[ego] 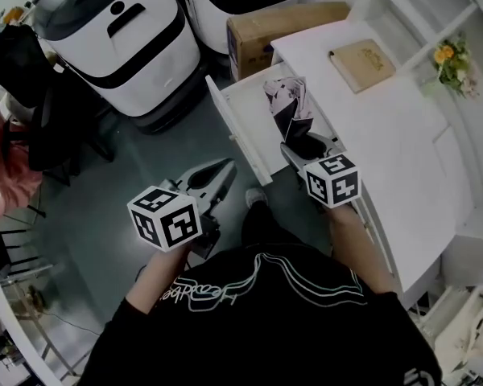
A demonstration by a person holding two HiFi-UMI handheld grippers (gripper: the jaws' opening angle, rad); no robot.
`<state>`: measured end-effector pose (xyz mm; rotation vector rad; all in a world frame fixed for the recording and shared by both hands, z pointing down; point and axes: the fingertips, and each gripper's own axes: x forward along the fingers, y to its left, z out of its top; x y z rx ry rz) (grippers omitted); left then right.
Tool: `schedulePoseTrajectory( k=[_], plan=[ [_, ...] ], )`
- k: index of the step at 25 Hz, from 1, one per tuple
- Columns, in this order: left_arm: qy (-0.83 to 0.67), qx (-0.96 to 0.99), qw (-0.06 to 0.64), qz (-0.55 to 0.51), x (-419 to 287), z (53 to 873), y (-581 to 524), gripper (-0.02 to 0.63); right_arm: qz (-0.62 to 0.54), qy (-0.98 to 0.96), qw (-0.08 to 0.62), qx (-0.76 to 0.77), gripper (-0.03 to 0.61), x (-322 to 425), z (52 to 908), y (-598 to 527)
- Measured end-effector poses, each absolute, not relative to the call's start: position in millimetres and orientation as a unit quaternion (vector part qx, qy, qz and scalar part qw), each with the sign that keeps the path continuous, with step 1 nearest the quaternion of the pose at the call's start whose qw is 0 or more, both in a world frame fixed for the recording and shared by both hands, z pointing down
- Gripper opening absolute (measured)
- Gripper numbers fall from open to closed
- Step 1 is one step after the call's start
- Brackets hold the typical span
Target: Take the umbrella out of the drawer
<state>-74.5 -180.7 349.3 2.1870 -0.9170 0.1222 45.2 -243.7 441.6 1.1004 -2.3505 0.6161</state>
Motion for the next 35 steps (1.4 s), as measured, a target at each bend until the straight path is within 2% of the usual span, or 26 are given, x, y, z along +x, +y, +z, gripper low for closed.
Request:
schedulePoseTrajectory(
  k=[7, 15, 24, 35],
  plan=[
    [-0.346, 0.872, 0.344, 0.041, -75, 324, -132, 0.020, 0.205, -0.883, 0.186, 0.379, 0.204, 34, 382, -165],
    [-0.343, 0.879, 0.331, 0.037, -72, 325, -101, 0.020, 0.196, -0.894, 0.149, 0.375, 0.206, 33, 366, -110],
    [-0.349, 0.883, 0.311, 0.040, -73, 318, -100, 0.020, 0.205, -0.897, 0.125, 0.372, 0.206, 31, 362, -102],
    [-0.349, 0.882, 0.313, 0.044, -68, 323, -98, 0.020, 0.205, -0.898, 0.131, 0.366, 0.206, 28, 368, -105]
  ],
)
